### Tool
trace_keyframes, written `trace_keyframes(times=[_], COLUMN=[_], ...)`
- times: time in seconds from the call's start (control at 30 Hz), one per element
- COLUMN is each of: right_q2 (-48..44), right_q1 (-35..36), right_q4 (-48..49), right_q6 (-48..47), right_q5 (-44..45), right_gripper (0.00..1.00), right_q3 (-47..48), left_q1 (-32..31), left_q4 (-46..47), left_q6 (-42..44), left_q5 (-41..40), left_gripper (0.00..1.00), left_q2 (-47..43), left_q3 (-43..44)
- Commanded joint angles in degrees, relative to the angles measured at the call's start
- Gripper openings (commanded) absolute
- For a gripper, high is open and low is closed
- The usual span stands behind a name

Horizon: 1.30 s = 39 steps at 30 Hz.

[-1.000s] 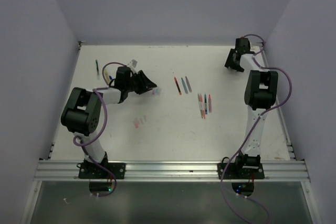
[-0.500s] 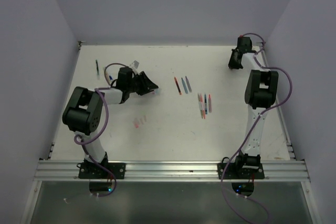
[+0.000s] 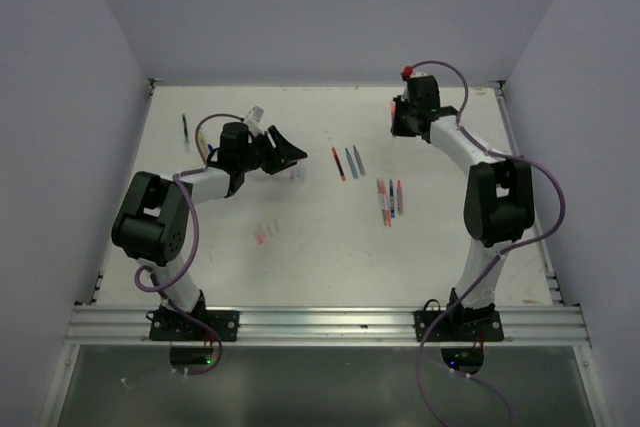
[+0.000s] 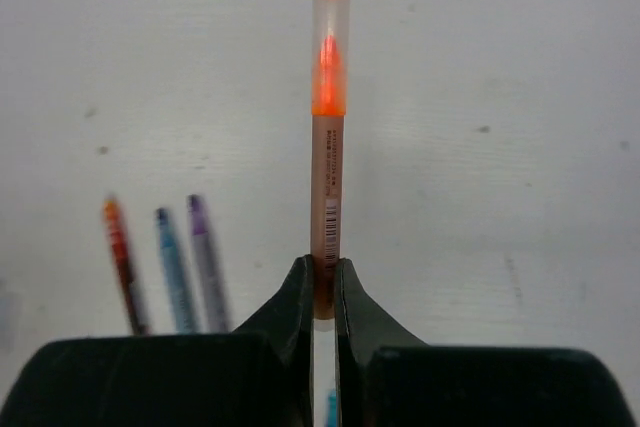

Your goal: Open the pen caps

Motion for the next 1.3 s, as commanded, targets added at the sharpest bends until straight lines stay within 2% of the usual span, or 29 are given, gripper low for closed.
trace_keyframes(times=[0.0,0.17,0.4,0.6,1.0,1.13,1.17,1.23,1.27], right_q2=[-6.52,-9.17,-11.1,-11.8,-11.81,-11.89,-11.81,-11.45,-10.84], right_q1=[5.77,12.63,19.67,24.77,27.68,27.85,27.85,27.85,27.85], right_q4=[5.03,7.59,10.4,12.43,13.22,13.75,13.66,13.57,13.31], right_q6=[2.74,5.92,7.5,8.03,7.77,7.86,7.86,7.68,7.51], right_q5=[-5.84,-14.72,-18.6,-18.61,-18.79,-18.7,-18.52,-17.56,-17.47], right_gripper=[0.0,0.0,0.0,0.0,0.0,0.0,0.0,0.0,0.0], right_q3=[-4.6,-6.73,-11.64,-15.07,-17.28,-17.63,-17.37,-16.84,-15.97], left_q1=[-0.27,-0.18,0.08,0.17,0.35,0.61,0.61,0.7,0.7], left_q4=[6.98,10.58,13.22,15.6,15.34,14.81,14.81,14.81,14.81], left_q6=[-4.86,-8.11,-11.55,-13.57,-13.13,-12.61,-12.52,-12.43,-12.34], left_q5=[4.81,6.14,7.1,7.64,7.02,7.02,7.19,7.37,7.54], left_gripper=[0.55,0.56,0.56,0.56,0.54,0.46,0.37,0.28,0.21], left_q2=[-0.4,0.31,2.76,5.75,6.72,6.02,5.76,5.58,5.41], left_q3=[0.39,-0.04,0.74,1.36,1.36,1.36,1.36,1.36,1.27])
